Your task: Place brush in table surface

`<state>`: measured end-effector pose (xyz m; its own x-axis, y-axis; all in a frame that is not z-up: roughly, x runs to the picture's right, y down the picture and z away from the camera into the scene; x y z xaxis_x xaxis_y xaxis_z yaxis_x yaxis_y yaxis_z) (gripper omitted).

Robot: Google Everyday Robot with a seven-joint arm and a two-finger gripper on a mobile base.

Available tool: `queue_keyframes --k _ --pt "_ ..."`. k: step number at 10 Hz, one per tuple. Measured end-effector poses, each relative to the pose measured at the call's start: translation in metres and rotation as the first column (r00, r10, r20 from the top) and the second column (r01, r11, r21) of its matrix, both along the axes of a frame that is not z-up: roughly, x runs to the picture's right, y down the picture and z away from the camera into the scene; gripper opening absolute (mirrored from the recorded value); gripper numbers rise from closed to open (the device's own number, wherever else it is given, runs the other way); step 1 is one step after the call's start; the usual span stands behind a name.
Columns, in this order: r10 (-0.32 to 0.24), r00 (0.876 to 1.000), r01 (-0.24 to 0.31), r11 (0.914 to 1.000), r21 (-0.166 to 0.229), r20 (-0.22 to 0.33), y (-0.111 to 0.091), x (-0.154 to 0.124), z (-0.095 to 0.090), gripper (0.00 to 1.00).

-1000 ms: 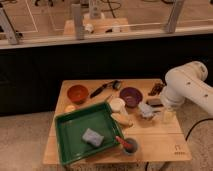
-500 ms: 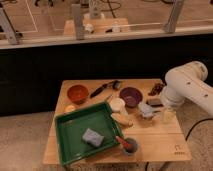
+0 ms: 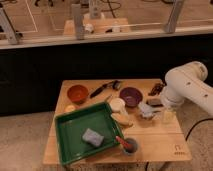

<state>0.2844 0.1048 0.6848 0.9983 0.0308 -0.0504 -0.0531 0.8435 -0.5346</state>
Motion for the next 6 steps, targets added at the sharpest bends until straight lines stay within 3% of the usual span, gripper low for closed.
queue_keyframes --k 1,3,4,6 --pt "-0.004 1.0 0.004 1.0 0.006 0.002 -0.002 -0.001 0.001 0.8" --pt "-0.047 0.998 0.045 0.9968 0.066 0.031 -0.024 -0.02 0.011 0.8" --pt "-0.062 0.997 0.058 0.9933 0.1 0.041 -0.039 -0.029 0.021 0.8" --pt "-0.119 0.99 0.103 0.9785 0.179 0.079 -0.085 -0.057 0.051 0.8"
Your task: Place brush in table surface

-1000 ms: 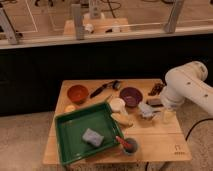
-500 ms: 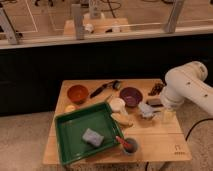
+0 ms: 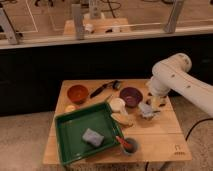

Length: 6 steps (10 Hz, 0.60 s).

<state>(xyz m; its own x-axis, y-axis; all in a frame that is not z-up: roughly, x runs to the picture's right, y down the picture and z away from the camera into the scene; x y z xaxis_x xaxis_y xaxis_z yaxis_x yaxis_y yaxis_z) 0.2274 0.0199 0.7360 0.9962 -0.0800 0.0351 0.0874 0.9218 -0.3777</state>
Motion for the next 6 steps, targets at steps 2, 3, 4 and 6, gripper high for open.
queue_keyframes --k 2,3,4,6 --pt "-0.068 0.996 0.063 0.9952 0.075 0.064 -0.041 -0.039 0.019 0.8" --pt "-0.103 0.989 0.09 0.9891 0.116 0.104 -0.059 -0.062 0.024 0.8" --pt "-0.124 0.983 0.105 0.9841 0.143 0.135 -0.069 -0.079 0.025 0.8" --pt "-0.126 0.982 0.105 0.9834 0.148 0.139 -0.07 -0.08 0.026 0.8"
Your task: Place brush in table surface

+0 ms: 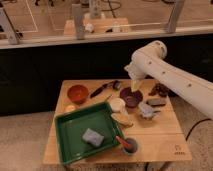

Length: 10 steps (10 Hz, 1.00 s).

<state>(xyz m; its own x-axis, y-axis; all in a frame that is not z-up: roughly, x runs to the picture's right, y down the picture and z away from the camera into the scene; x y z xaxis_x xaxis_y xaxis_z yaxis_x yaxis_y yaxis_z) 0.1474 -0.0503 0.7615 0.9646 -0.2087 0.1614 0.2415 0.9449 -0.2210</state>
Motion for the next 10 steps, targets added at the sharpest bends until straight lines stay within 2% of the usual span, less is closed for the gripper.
queue_keyframes --k 6,8,10 --pt "-0.006 1.0 0.006 1.0 -0.001 0.014 0.0 -0.004 0.002 0.8" --pt "-0.031 0.997 0.03 0.9995 0.013 0.074 -0.004 -0.022 0.011 0.8" --pt "-0.068 0.989 0.066 0.9977 0.013 0.128 -0.005 -0.057 0.027 0.8"
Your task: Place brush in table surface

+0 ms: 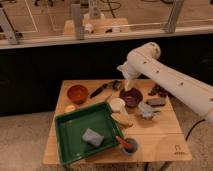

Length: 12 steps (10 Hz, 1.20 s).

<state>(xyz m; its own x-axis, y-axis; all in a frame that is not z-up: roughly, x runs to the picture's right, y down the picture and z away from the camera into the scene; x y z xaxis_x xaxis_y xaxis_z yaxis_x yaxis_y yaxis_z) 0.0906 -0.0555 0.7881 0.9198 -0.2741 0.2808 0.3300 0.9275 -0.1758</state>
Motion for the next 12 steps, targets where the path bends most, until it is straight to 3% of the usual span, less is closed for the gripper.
queue_keyframes --k 4,7,12 --pt "-0.125 0.99 0.127 0.9917 -0.021 0.067 0.009 -0.072 0.06 0.8" --pt "-0.163 0.984 0.168 0.9844 -0.053 0.075 0.015 -0.087 0.09 0.8" --pt "-0.162 0.984 0.166 0.9846 -0.054 0.076 0.014 -0.087 0.09 0.8"
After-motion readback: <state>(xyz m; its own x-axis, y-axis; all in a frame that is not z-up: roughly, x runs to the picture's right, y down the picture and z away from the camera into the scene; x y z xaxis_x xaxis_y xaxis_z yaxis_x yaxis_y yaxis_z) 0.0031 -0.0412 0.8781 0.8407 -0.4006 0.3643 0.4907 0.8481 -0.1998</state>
